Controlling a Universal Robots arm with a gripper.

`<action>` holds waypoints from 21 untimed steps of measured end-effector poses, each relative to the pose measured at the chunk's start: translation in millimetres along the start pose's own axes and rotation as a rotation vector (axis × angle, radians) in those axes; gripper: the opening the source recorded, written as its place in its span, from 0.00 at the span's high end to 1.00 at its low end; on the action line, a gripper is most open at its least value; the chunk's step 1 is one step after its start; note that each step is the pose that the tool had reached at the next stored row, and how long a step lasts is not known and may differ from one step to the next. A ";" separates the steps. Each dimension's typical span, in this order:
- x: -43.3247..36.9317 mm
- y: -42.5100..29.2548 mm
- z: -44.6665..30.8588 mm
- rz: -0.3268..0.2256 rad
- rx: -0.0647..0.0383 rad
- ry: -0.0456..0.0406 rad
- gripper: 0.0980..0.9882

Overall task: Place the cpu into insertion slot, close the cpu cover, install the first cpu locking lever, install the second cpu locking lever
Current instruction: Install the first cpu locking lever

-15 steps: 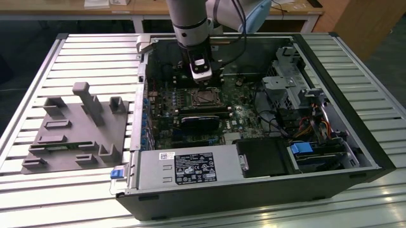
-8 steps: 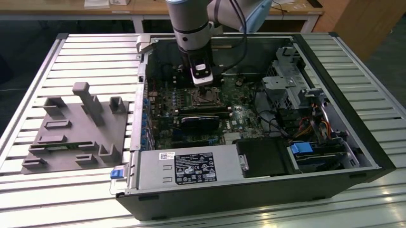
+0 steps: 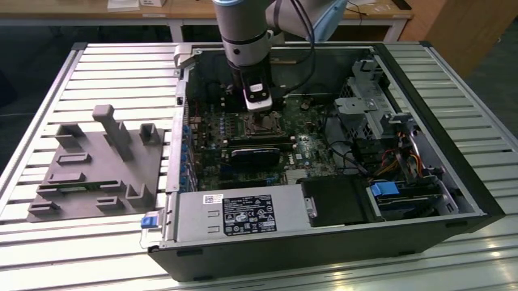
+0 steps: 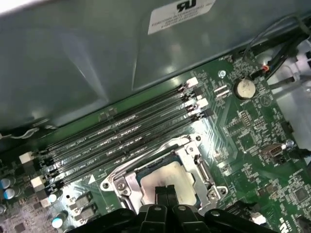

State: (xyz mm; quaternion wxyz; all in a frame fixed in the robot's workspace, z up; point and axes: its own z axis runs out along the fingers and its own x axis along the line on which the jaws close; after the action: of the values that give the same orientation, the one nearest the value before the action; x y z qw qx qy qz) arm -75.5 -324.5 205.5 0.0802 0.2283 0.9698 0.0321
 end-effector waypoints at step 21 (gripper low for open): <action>-4.7 2.3 1.1 -0.089 0.010 0.0252 0.99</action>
State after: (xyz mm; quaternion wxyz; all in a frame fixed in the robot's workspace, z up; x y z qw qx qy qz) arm -70.2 -324.5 205.3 0.0682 0.1848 0.9800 0.0268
